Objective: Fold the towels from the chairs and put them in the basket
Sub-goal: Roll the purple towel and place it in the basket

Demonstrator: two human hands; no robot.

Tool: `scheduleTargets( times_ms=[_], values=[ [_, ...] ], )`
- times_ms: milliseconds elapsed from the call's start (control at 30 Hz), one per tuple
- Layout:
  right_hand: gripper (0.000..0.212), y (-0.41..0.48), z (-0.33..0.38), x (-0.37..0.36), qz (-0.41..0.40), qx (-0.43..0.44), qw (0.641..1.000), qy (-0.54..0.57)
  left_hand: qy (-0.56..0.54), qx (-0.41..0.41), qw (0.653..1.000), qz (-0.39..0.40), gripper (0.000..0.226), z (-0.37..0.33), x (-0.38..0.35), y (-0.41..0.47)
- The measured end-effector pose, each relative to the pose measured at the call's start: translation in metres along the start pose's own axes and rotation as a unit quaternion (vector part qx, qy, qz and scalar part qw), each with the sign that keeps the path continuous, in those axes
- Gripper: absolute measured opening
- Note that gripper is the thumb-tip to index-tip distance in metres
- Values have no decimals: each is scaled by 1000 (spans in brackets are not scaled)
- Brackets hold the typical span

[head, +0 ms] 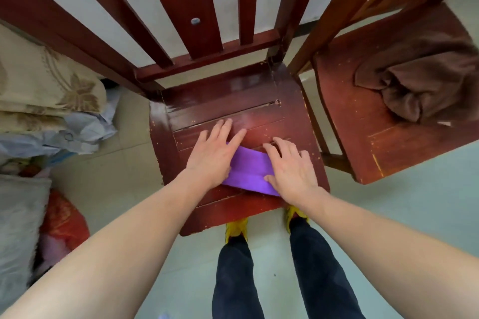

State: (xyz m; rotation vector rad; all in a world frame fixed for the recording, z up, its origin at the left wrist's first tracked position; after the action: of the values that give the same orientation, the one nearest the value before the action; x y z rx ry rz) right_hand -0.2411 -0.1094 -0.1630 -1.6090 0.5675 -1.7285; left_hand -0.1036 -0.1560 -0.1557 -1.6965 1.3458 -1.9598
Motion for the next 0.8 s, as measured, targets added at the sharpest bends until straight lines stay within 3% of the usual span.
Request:
scheduleTargets(
  times_ms=[133, 267, 333, 433, 600, 700, 800],
  values=[
    [68, -15, 17, -12, 24, -17, 999, -21, 54, -37, 997, 47, 83, -26, -13, -4],
    [37, -67, 23, -10, 2, -32, 999, 9, 95, -61, 992, 55, 43, -47, -6, -44],
    [41, -117, 12, -3, -6, -61, 996, 58, 100, -89, 990, 39, 34, -70, 10, -80],
    [52, -162, 8, -12, -1, -65, 995, 77, 93, -110, 989, 33, 40, -93, 14, -115],
    [51, -289, -37, -10, -10, -162, 979, 122, 161, -195, 967, 35, 42, -192, 53, -180],
    [49, -369, -60, -18, -34, -204, 966, 153, 210, -247, 946, 17, 43, -262, 78, -216],
    [47, -457, -86, -34, -66, -275, 942, 183, 304, -321, 897, -15, 50, -351, 99, -263]
  ],
)
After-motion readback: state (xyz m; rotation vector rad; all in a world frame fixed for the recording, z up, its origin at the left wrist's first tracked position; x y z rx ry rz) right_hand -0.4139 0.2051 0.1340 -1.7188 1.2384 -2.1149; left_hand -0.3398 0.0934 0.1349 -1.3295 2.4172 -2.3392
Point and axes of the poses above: each hand's wrist, its own y-axis towards the middle knuckle, its own x-axis out of the back of the hand, z = x × y, the point moved 9 cm from there along y, towards the middle knuckle, and after that the axes turned 15 degrees about z, right-handed, at the moved point
